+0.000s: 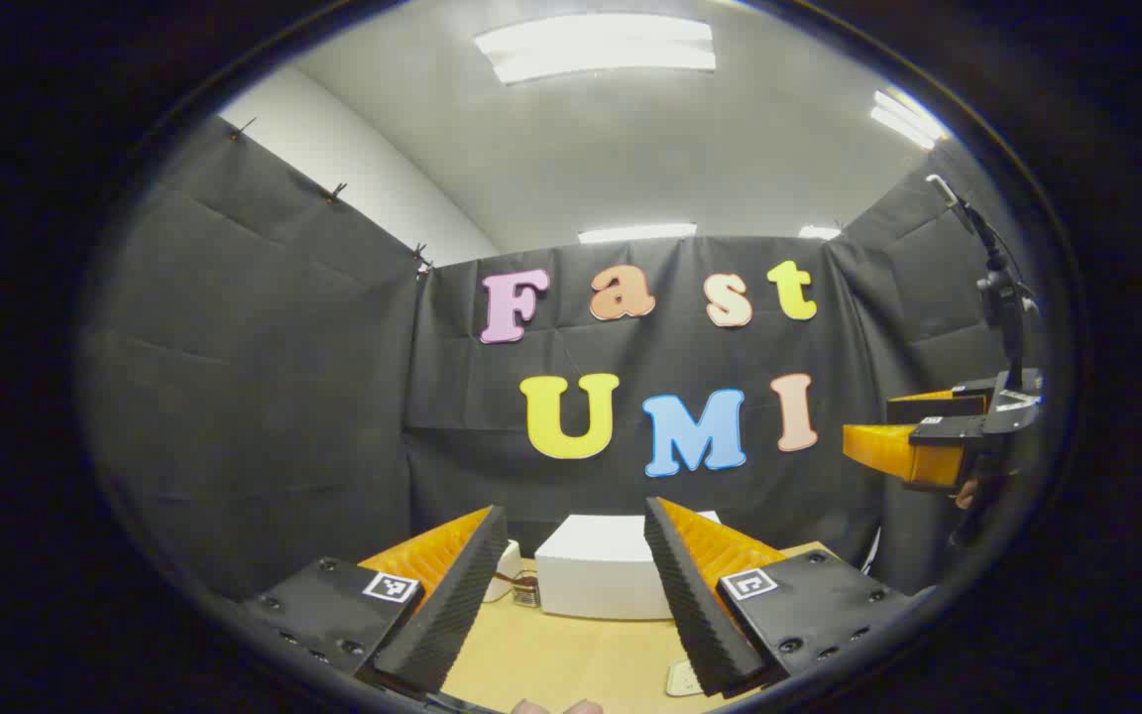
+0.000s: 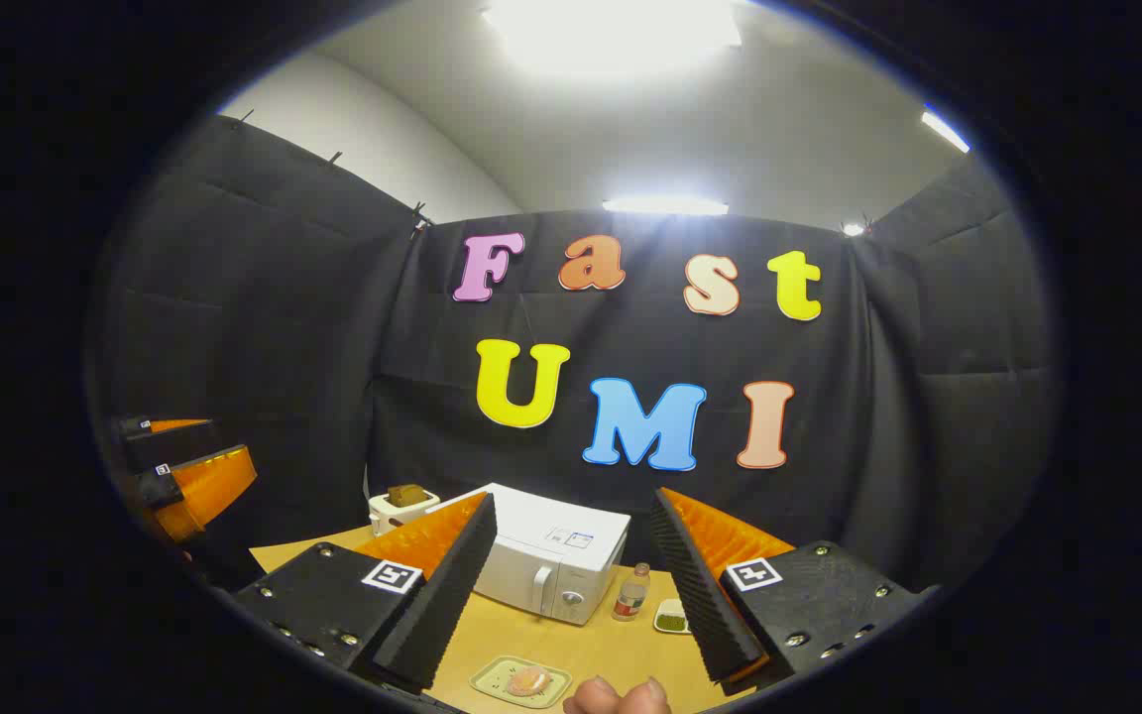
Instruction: Open the microwave oven with the left hand, put the food in, and close the microwave oven.
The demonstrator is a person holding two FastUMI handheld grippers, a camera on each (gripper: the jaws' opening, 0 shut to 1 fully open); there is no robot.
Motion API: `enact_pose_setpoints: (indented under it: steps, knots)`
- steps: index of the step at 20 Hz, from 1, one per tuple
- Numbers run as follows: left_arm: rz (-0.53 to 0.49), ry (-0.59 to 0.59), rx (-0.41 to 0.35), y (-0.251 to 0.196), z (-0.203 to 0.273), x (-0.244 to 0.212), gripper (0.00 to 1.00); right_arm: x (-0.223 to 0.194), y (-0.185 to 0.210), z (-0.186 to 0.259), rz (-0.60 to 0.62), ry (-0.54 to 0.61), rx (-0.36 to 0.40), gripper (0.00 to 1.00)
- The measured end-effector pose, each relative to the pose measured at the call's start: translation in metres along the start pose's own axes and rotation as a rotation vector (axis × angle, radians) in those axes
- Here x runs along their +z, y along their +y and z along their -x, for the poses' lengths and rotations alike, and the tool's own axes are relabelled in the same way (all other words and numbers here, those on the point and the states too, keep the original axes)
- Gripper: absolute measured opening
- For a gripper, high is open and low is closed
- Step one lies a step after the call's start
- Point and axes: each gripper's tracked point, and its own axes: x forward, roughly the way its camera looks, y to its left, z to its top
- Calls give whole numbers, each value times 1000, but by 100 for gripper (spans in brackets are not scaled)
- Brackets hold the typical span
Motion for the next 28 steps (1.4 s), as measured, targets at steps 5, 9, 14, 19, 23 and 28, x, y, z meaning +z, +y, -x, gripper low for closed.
enact_pose_setpoints:
  steps: [5,9,14,19,23,28]
  knots:
    - [40,20,24,10,3,-7,94,-4,-6,-5,-24,8,-24,95]
    - [50,23,36,18,3,-7,95,-10,0,-8,-29,25,-21,95]
    - [68,23,39,24,3,-14,94,-10,8,-14,-6,30,-23,95]
    - [69,29,30,22,-4,-22,94,-15,12,-14,2,35,-21,95]
    - [72,59,6,2,-18,-39,94,-15,-14,-8,4,28,-58,95]
    - [21,117,-48,-56,-49,-70,94,-27,-56,0,-1,35,-86,96]
